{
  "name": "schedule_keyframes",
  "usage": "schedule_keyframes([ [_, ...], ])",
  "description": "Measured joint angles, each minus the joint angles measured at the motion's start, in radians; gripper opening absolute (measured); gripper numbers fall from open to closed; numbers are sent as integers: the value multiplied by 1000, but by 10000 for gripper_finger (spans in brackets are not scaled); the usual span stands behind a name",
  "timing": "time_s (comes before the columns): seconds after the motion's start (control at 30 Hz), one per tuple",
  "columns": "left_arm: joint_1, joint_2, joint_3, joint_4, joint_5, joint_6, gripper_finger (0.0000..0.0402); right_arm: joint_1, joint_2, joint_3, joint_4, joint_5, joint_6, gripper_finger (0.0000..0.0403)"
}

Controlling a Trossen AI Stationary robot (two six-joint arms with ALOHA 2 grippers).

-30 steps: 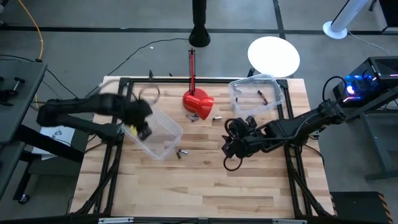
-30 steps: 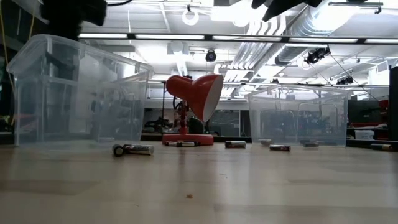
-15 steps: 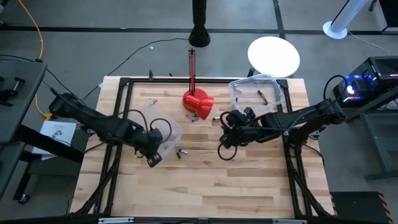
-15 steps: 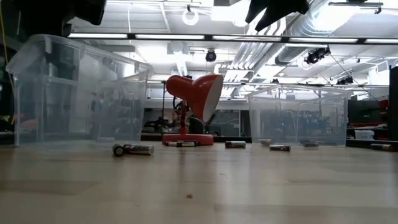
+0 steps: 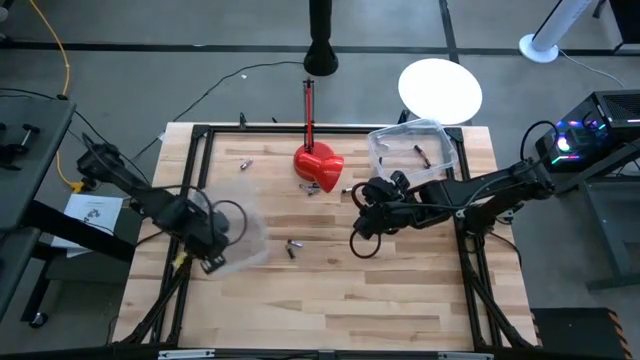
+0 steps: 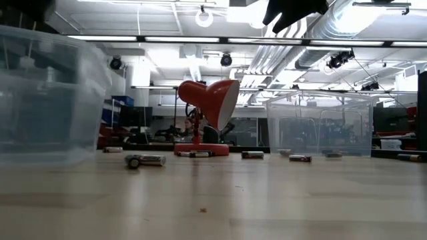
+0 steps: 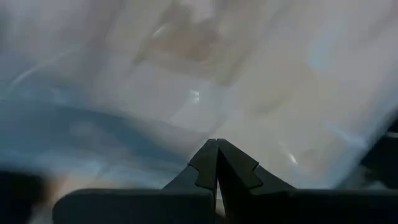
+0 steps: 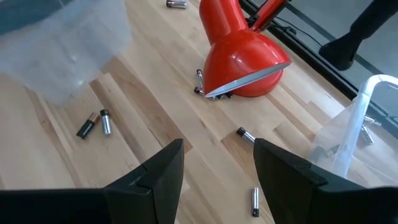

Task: Sort batteries
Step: Adjust the bottom transparent bin, then put the black battery into the top transparent bin

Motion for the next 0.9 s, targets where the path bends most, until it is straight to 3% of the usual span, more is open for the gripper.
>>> schedule_keyframes([
  [0.13,-4,-70,0,-147,-14,-83,0,0,0,0,1,2,0,189],
  [0.3,-2,-137,22,-158,-77,-157,0,0,0,0,3,26,-3,189],
  [0.47,-2,-166,149,-136,-299,-141,0,-4,0,0,5,15,-4,189],
  [0.57,-2,-170,219,-20,-482,-10,0,-15,0,0,35,-13,-10,189],
  [0.63,9,-162,238,122,-549,146,0,-25,0,0,68,-30,-33,189],
  [0.73,73,-97,241,322,-505,430,0,-28,0,0,134,-30,-78,189],
  [0.9,202,114,235,500,-376,843,1,-23,0,0,230,-38,-137,189],
])
